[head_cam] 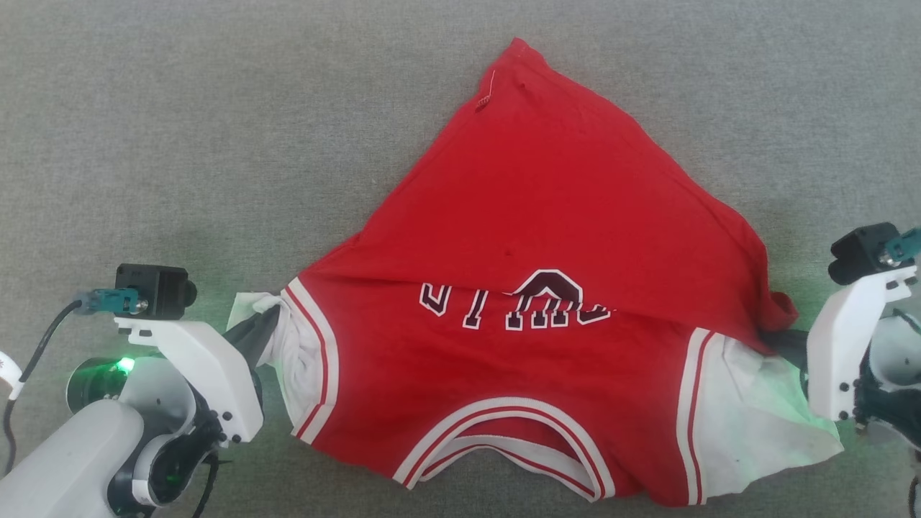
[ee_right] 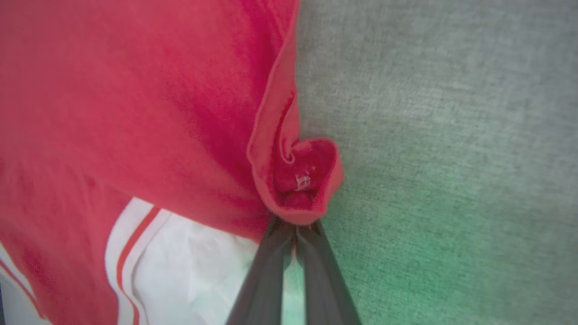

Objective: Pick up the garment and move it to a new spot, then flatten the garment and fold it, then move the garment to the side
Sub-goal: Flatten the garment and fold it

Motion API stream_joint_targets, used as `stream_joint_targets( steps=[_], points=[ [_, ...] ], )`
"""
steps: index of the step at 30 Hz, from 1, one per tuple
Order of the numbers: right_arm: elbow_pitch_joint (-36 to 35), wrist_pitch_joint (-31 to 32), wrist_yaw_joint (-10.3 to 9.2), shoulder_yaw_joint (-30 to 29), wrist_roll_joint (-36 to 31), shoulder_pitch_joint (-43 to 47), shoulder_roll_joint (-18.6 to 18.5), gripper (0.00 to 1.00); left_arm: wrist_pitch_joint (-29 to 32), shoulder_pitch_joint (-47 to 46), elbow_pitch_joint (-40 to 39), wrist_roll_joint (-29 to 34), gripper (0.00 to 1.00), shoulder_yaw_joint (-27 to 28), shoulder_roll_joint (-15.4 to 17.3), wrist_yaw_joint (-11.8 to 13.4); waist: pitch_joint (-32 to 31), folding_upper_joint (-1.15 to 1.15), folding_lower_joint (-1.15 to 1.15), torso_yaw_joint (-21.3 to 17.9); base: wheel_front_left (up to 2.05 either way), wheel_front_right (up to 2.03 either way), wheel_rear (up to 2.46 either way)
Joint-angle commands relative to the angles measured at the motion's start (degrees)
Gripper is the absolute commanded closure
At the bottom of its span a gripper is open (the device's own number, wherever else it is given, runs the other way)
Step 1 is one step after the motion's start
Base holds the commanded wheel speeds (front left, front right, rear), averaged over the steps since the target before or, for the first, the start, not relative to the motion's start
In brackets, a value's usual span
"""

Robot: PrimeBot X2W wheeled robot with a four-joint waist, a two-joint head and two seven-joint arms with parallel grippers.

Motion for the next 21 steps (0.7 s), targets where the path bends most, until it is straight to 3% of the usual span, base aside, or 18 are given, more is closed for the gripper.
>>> stream_joint_targets(
  steps=[1,2,3,21],
  points=[
    [2.9,0.0,-0.13,1.3,-1.7,3.3,1.6,0.8,0.3,-0.3,0.7,0.2,1.0,-0.5,-0.6,0.0,0.1,0.0,0.0,0.2,0.0,0.0,0.0],
    [3.4,-1.0,-0.14,1.1,-2.5,3.4,2.3,0.56,0.4,-0.4,0.9,0.1,1.0,-0.5,-0.8,0.0,0.1,0.0,0.0,0.2,0.0,0.0,0.0],
    [3.7,-2.0,-0.15,0.5,-2.9,3.3,3.1,0.0,0.3,-0.4,1.1,0.1,1.0,-0.5,-0.8,-0.1,0.0,0.0,0.0,0.3,0.0,0.0,0.0],
    [-14.8,-1.1,-0.09,-7.2,-4.7,-0.7,5.2,0.0,-0.6,1.0,0.9,0.0,1.0,-1.2,-1.9,0.0,-2.1,0.0,0.0,2.9,0.0,0.0,0.0]
  ],
)
